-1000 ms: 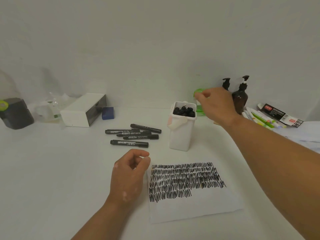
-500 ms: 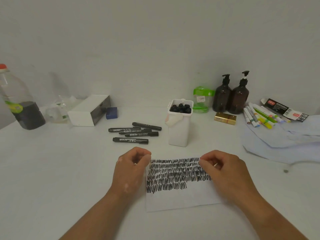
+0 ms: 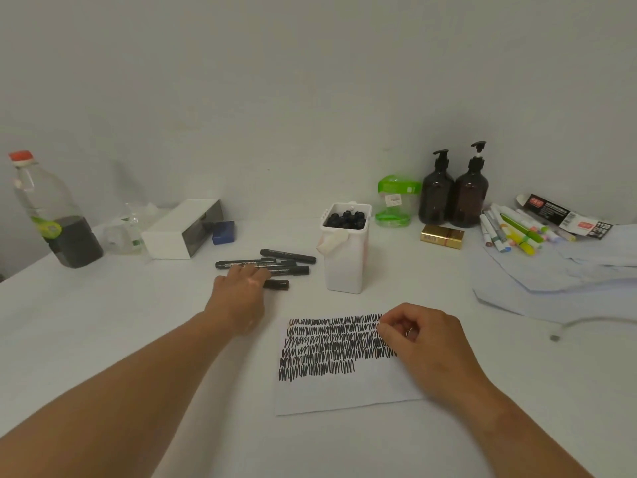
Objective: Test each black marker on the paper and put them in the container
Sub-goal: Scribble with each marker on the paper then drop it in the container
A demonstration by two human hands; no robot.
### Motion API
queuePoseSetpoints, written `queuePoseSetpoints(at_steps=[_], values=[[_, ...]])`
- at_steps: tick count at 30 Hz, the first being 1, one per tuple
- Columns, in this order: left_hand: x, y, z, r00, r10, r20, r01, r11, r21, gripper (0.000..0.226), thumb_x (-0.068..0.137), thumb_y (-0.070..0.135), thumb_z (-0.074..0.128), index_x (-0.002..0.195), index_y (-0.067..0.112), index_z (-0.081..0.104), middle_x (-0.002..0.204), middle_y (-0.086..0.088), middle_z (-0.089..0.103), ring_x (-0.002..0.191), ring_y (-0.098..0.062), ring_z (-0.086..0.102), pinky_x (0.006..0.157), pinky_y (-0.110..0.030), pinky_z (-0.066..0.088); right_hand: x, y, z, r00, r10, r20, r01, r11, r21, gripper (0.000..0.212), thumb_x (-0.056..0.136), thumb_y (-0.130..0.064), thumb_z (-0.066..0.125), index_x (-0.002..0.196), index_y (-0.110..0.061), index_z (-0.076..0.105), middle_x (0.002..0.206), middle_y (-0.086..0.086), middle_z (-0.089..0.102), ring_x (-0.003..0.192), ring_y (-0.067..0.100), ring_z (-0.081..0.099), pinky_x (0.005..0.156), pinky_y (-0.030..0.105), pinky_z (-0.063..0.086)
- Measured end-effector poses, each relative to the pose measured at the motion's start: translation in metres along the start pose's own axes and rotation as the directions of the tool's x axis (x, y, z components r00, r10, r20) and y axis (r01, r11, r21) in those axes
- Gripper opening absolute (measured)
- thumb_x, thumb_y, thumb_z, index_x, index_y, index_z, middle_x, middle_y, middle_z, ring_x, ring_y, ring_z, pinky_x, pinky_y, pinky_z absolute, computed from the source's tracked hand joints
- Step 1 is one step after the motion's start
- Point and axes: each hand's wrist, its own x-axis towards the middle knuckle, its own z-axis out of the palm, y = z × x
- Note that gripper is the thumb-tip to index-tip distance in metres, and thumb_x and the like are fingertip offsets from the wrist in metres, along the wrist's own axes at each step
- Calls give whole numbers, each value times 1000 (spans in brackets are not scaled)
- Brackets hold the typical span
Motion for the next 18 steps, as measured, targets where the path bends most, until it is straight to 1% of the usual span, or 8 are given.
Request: queuePoseSetpoints(at_steps=[4,7,9,12,14,15,16,18], values=[[1,-4,7,996,85,27,-88,989,120,45,94,13,46,135,30,46,130,3,53,122,-23,45,101,-46,32,1,0,0,1000,8,14,-9,1000,13,10,86,-33,77,77,-36,73,70,-26,66,59,2,57,63,13,45],[-3,-2,3,994,106,32,-109,987,119,37,99,15,43,131,31,52,123,4,56,119,-22,49,98,-45,32,0,-1,1,1000,4,24,-4,1000,13,10,86,-31,77,78,-36,73,70,-27,67,59,2,57,63,13,45],[-7,2,-6,997,80,10,-80,996,32,29,101,20,45,125,30,57,120,4,60,116,-23,51,95,-43,33,-1,-3,1,1000,0,31,-1,1000,16,9,86,-31,76,79,-35,73,71,-26,67,58,2,56,62,13,44],[-15,10,-30,995,-39,-87,8,944,-331,20,98,25,57,116,24,64,108,2,68,99,-24,61,83,-35,45,-2,-8,1,1000,-11,25,10,1000,18,6,86,-33,76,82,-35,74,73,-26,67,59,3,57,61,11,43],[-22,16,-49,991,-130,-29,80,755,-651,13,94,24,65,107,25,66,96,6,71,83,-17,65,71,-30,46,-4,-12,2,999,-23,34,22,999,24,5,86,-34,76,82,-35,74,74,-25,68,58,3,56,61,12,44],[-28,19,-57,989,-142,37,115,597,-794,11,92,23,68,103,26,67,90,6,72,77,-15,65,68,-29,46,-5,-13,2,999,-29,45,28,999,29,6,86,-33,75,81,-35,73,72,-24,68,57,3,56,61,13,44],[-37,23,-64,988,-127,94,139,427,-894,12,89,21,70,100,26,68,86,4,73,72,-15,65,67,-30,46,-6,-15,3,998,-32,58,30,999,35,7,85,-32,75,80,-35,73,72,-24,68,56,3,54,61,13,44],[-54,31,-71,985,-63,162,170,153,-973,19,80,20,73,99,23,69,84,-4,73,70,-17,64,67,-33,49,-8,-17,5,996,-36,86,33,999,39,7,85,-31,76,80,-35,73,71,-25,67,54,2,53,60,12,43]])
